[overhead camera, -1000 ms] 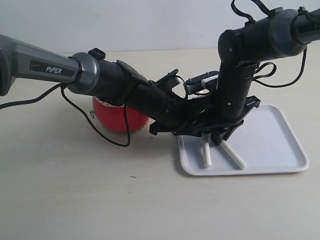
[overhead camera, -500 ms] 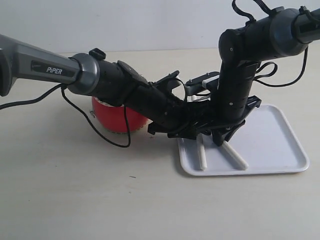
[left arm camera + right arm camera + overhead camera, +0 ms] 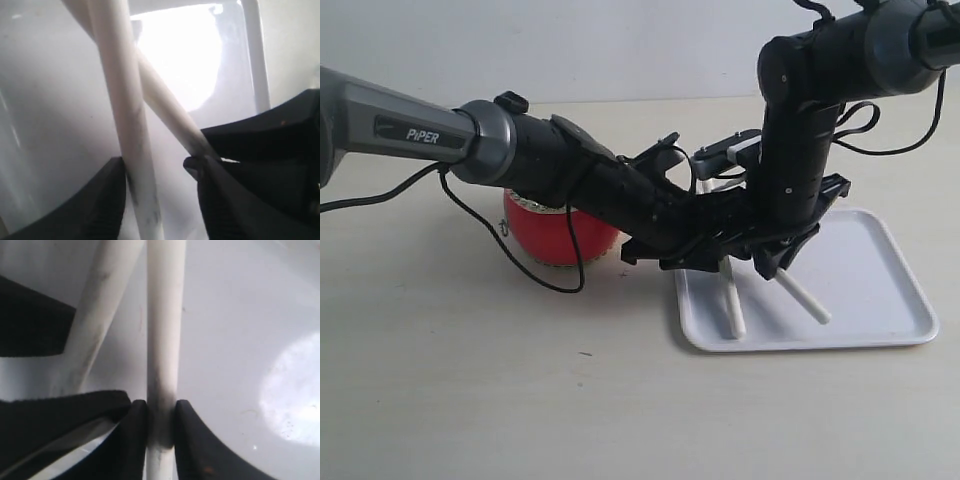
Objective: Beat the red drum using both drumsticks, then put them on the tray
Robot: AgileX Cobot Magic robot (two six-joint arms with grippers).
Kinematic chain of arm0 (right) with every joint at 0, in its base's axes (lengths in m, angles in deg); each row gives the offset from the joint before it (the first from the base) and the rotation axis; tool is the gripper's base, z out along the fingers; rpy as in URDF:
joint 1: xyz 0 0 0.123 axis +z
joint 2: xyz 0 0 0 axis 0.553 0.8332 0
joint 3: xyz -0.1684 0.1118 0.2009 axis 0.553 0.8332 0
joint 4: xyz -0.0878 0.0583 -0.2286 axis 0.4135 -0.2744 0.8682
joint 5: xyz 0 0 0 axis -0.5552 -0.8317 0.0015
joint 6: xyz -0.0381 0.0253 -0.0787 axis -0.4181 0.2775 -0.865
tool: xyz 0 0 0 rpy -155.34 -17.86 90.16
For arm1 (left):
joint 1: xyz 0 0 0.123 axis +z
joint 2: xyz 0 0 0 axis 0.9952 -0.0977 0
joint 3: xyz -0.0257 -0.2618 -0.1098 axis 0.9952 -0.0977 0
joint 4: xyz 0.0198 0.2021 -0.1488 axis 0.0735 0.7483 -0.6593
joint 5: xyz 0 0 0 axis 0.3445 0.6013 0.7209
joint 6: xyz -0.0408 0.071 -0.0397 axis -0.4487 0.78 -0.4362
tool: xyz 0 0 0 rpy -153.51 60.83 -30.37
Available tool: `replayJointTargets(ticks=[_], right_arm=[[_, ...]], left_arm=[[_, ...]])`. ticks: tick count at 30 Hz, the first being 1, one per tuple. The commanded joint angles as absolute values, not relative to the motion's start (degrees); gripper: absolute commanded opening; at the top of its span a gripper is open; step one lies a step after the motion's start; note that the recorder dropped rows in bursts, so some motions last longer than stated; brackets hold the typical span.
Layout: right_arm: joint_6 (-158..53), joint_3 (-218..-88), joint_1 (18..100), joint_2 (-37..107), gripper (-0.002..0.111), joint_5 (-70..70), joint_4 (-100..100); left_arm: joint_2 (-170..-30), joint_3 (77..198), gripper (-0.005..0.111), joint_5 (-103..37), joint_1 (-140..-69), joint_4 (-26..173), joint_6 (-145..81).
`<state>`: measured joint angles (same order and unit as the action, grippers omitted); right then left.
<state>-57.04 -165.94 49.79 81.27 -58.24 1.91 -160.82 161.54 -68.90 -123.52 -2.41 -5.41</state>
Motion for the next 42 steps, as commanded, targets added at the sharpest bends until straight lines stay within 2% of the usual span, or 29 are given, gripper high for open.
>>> replayJointTargets(ticks=[1,3,5,20,25,27,28,31,42], right_arm=[[-56.65,-166.51,49.12,80.45,0.027,-56.39,4.55],[-56.65,-166.51,49.12,80.69,0.035,-56.39,4.55],[-56.65,-166.51,49.12,80.99,0.039,-56.39,4.06],[-57.09,-166.51,49.12,81.72,0.039,-54.83,3.00],[-59.98,-171.80,49.12,72.06,0.038,-55.86,-3.66],[-66.32,-173.92,49.12,67.26,0.028,-55.53,-15.03],[-70.71,-174.41,49.12,65.12,0.019,-55.38,-22.14],[-75.75,-174.55,49.12,60.84,0.000,-54.59,-28.90],[-75.54,-174.55,49.12,47.02,0.000,-54.10,-28.80]], left_arm=[[-157.43,162.11,0.046,-74.12,-124.27,-4.73,-4.57],[-156.85,162.11,0.046,-74.12,-124.27,-4.73,-4.57],[-156.47,162.11,0.046,-74.35,-124.27,-4.63,-4.57],[-155.89,162.11,0.046,-74.17,-124.27,-4.08,-2.96],[-146.87,165.63,0.046,-76.64,-121.96,-4.73,0.29],[-142.40,165.63,0.037,-76.27,-121.10,-4.60,4.09],[-140.57,165.63,0.023,-76.50,-120.98,-4.51,5.20],[-136.33,165.63,0.000,-77.23,-120.98,-1.33,5.90],[-115.21,165.51,0.000,-76.71,-120.98,16.83,5.30]])
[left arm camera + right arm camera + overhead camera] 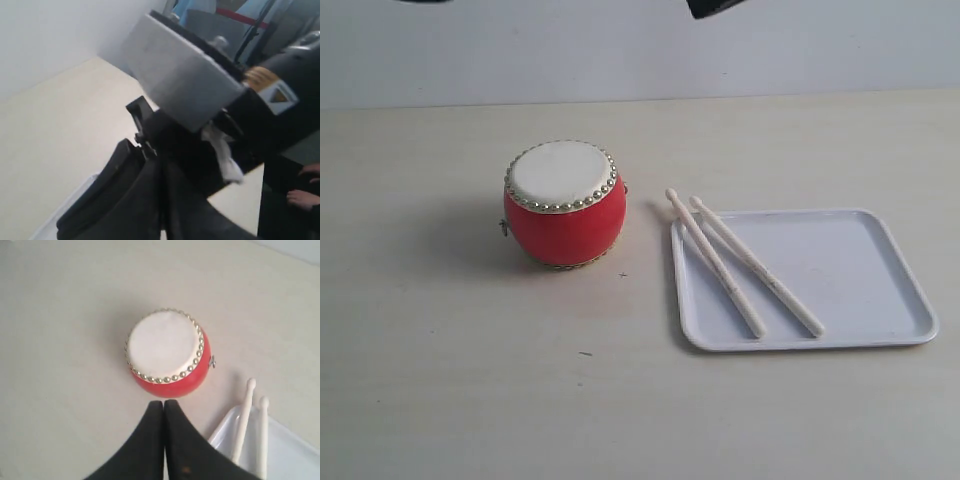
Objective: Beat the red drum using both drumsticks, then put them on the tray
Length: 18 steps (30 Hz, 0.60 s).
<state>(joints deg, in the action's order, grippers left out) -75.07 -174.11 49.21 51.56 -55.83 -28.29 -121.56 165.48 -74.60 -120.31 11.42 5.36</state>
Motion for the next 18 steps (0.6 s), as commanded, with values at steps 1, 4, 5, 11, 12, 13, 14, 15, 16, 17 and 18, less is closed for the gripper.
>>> replayJointTargets(ticks=[1,4,5,11,12,13,14,15,16,17,18], right_arm=[[-76.09,-174.55,49.12,45.84,0.000,-53.81,-28.80],[-76.21,-174.55,49.12,39.38,0.000,-50.85,-28.80],[-76.21,-174.55,49.12,36.30,0.000,-48.84,-28.91],[-76.10,-171.27,49.12,22.39,0.000,-43.92,-29.90],[-76.10,-170.11,49.12,19.66,0.000,-42.42,-29.90],[-76.10,-169.31,49.12,18.06,0.000,-41.36,-30.05],[-76.10,-168.34,49.12,16.39,0.000,-40.20,-30.89],[-76.22,-167.20,49.12,15.12,0.000,-39.27,-31.49],[-76.73,-166.06,49.12,13.47,0.000,-38.19,-32.43],[-77.55,-164.84,49.12,11.82,0.000,-37.13,-32.99],[-78.53,-163.50,49.12,10.21,0.000,-36.12,-33.94]], left_arm=[[-113.71,165.51,0.000,-76.71,-120.98,19.26,5.30],[-106.78,164.97,0.000,-76.15,-120.98,26.85,1.14],[-103.17,164.42,0.000,-75.54,-120.98,28.88,0.55],[-85.73,155.92,0.000,-67.33,-120.90,36.95,-3.85],[-81.58,153.25,0.000,-65.79,-120.90,38.96,-3.98],[-79.92,152.07,0.000,-65.17,-120.90,39.80,-4.24],[-77.71,150.42,0.000,-64.37,-120.90,40.73,-5.12],[-75.52,148.55,0.000,-63.34,-120.90,41.58,-6.09],[-73.82,146.58,0.000,-62.30,-120.90,42.00,-6.45],[-71.65,144.45,0.000,-60.98,-120.90,42.11,-6.45],[-69.52,142.21,0.000,-59.57,-120.90,42.11,-6.45]])
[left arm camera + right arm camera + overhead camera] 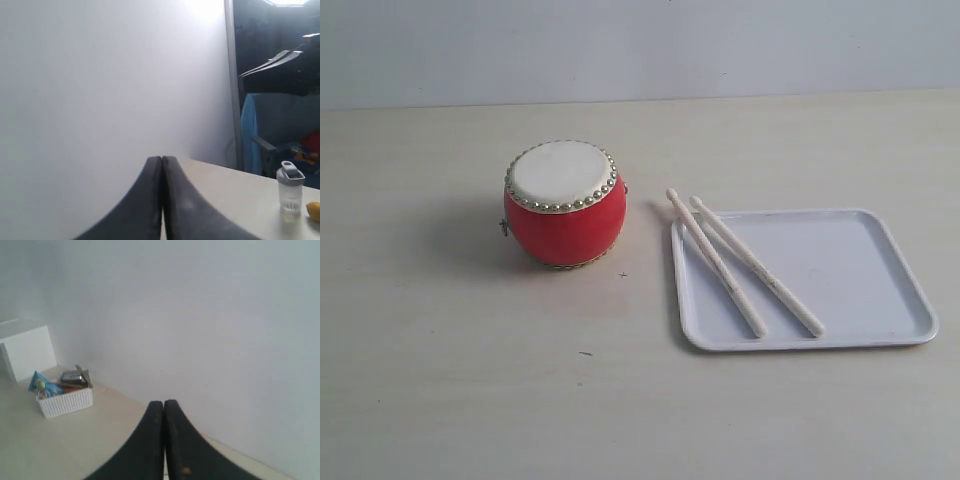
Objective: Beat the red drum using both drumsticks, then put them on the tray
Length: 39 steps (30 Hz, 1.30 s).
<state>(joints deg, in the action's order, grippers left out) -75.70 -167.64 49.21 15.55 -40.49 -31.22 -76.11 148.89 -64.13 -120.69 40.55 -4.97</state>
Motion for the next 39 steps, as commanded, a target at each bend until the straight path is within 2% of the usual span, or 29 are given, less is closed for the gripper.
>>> replayJointTargets(ticks=[1,6,21,28,34,39], right_arm=[[-80.80,-160.89,49.12,7.04,0.000,-34.60,-36.57],[-81.65,-153.92,49.12,0.41,0.000,-33.38,-37.48],[-89.84,-124.85,49.12,-22.25,0.000,-23.69,-49.94],[-90.71,-115.45,49.12,-29.22,0.000,-23.00,-52.06],[-97.90,-106.47,49.12,-37.03,0.000,-20.34,-61.46],[-104.47,-100.26,49.22,-37.03,0.000,-20.97,-67.14]], left_arm=[[-65.69,137.92,0.000,-56.50,-120.90,42.11,-6.45],[-55.74,126.38,0.000,-49.91,-120.90,41.63,-8.51],[-31.33,100.79,0.000,-44.82,-120.90,38.86,-12.99],[-30.45,93.19,0.000,-43.61,-120.90,38.21,-15.92],[-30.45,87.00,0.000,-40.81,-120.90,38.21,-15.92],[-30.45,82.81,0.000,-40.33,-120.90,38.21,-15.92]])
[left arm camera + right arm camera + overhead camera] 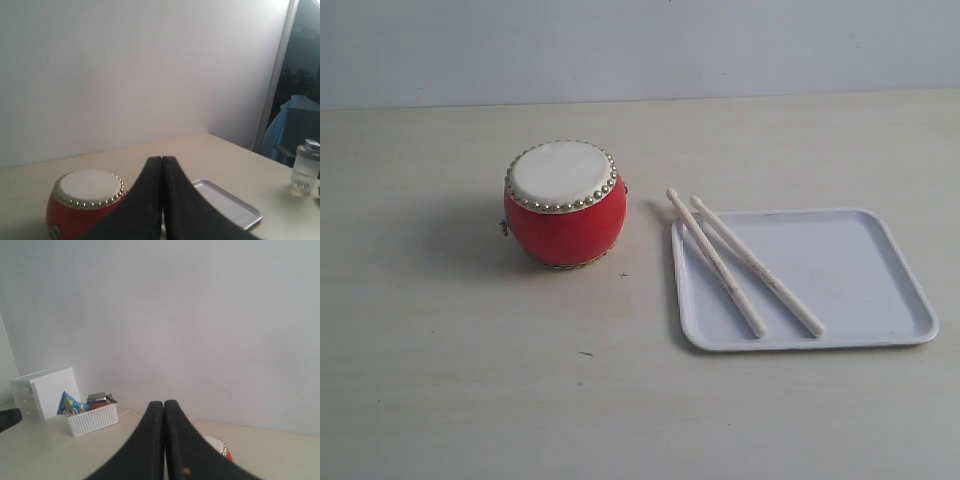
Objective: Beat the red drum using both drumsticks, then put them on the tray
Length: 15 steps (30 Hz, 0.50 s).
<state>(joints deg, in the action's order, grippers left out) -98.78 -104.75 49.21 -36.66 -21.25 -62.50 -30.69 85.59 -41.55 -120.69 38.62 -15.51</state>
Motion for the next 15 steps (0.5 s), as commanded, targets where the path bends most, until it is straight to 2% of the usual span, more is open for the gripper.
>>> replayJointTargets(ticks=[1,7,15], right_arm=[[-106.09,-98.97,49.22,-37.03,0.000,-20.74,-68.37],[-115.32,-93.90,49.22,-37.03,0.000,-20.74,-76.61],[-117.73,-91.49,49.22,-37.03,0.000,-19.95,-77.48]], left_arm=[[-30.45,82.10,0.000,-40.33,-120.90,38.21,-15.96],[-30.45,79.31,0.000,-40.02,-120.90,38.42,-15.96],[-30.45,76.69,0.000,-39.77,-120.90,38.42,-15.72]])
